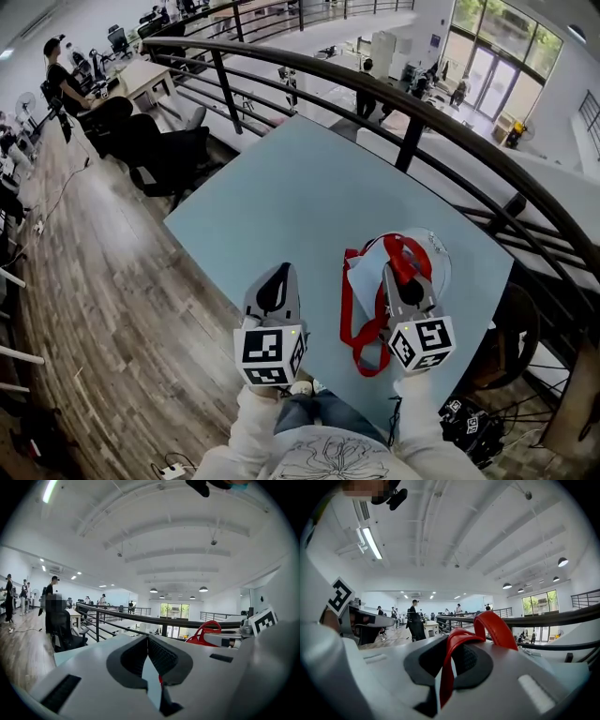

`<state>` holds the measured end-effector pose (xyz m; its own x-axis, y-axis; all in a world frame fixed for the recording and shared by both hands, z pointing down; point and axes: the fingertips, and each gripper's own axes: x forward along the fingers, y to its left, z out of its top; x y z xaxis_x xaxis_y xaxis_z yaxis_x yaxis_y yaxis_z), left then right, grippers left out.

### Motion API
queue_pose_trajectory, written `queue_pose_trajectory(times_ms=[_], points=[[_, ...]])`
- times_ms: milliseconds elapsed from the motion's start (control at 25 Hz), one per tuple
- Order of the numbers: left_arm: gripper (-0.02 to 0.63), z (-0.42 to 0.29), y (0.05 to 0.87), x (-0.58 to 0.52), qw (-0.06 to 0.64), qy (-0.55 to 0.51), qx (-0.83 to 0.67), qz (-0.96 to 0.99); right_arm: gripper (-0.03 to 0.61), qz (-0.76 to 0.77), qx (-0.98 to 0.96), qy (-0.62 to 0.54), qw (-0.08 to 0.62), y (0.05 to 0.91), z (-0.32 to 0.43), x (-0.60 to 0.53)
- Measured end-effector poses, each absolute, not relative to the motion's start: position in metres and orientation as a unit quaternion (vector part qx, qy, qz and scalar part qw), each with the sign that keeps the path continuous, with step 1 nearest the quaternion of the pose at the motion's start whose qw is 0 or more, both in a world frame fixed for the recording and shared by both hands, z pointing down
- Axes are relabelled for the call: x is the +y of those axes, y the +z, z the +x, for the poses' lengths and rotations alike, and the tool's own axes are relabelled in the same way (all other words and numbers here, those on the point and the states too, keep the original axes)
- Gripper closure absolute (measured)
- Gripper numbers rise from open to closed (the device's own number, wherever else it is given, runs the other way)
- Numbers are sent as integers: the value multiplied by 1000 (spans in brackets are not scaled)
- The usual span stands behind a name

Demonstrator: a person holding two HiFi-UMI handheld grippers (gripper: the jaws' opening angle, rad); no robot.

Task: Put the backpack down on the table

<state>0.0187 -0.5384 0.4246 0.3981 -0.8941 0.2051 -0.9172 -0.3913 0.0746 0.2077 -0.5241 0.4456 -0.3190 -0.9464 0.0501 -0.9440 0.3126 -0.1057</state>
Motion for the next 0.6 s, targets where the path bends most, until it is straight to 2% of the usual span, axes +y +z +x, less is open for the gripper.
queue_pose_trajectory(times_ms=[600], points=[[606, 10, 422, -514, 87, 62, -530, 841, 534, -581, 806, -110, 6, 473, 169, -484]])
